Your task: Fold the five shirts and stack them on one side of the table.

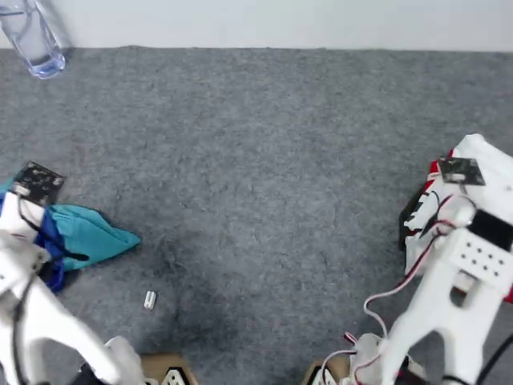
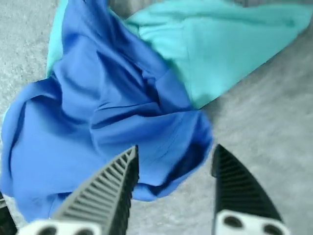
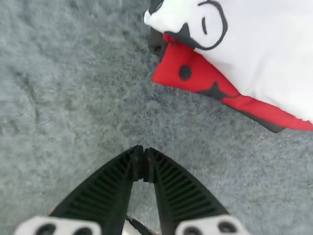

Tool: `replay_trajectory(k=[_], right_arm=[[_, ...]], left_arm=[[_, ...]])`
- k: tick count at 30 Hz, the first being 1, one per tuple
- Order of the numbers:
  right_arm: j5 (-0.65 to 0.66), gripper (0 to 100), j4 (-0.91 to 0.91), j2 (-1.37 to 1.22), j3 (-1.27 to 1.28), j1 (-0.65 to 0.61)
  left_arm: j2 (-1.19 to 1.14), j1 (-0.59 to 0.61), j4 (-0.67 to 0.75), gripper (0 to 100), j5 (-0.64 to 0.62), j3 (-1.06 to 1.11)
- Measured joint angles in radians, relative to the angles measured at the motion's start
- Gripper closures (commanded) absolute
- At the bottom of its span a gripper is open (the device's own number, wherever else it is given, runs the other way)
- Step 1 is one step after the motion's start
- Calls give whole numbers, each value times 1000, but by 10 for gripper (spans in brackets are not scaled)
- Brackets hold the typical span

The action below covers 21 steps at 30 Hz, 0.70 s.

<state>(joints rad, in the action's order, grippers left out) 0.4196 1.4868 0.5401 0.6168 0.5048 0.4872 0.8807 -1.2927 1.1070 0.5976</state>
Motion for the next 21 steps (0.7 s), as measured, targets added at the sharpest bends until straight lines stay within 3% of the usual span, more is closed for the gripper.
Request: replay_trajectory(k=[8,15,21], right_arm=[[0,987,-40,58,69,0],[0,987,-40,63,69,0],[0,987,-40,63,69,0]], left_arm=[[-262,64,11,731,313,-192],[-391,66,143,746,348,-209],[-460,86,153,885,416,-210]])
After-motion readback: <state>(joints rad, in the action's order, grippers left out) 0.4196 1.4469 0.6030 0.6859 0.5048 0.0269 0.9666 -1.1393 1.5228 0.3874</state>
